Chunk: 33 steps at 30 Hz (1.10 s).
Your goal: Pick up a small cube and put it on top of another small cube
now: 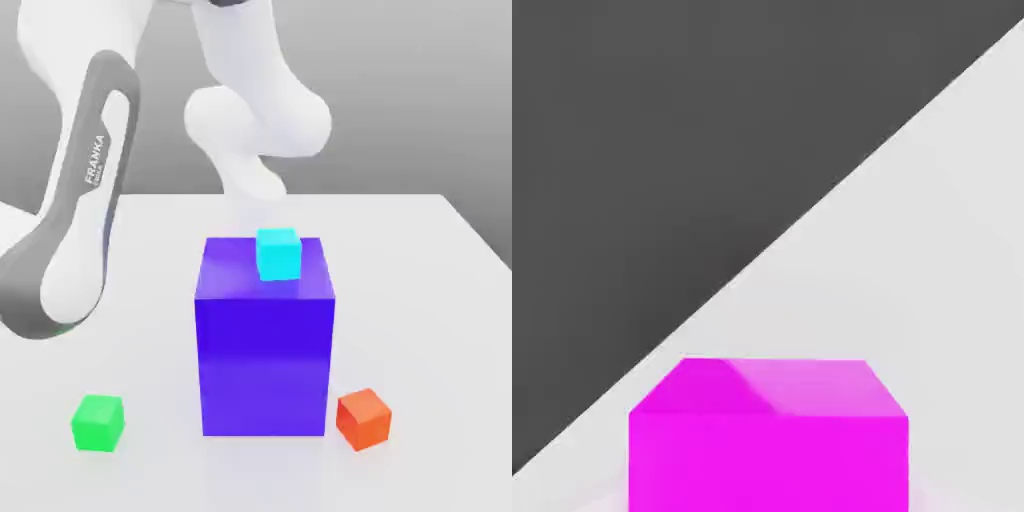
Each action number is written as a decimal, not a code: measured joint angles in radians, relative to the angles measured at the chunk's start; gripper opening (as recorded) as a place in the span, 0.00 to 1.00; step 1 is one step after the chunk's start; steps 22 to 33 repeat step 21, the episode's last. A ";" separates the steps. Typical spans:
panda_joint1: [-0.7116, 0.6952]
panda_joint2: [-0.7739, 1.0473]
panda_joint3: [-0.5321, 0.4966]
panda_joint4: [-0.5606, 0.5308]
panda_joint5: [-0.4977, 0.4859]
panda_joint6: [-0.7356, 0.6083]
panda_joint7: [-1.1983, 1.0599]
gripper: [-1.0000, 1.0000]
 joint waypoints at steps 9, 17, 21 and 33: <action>0.017 -0.271 0.002 -0.327 -0.085 0.063 -0.146 0.00; 0.006 -0.245 0.037 -0.463 -0.022 0.224 -0.284 0.00; -0.001 -0.211 0.047 -0.462 -0.007 0.256 -0.295 1.00; -0.001 -0.211 0.047 -0.462 -0.007 0.256 -0.295 1.00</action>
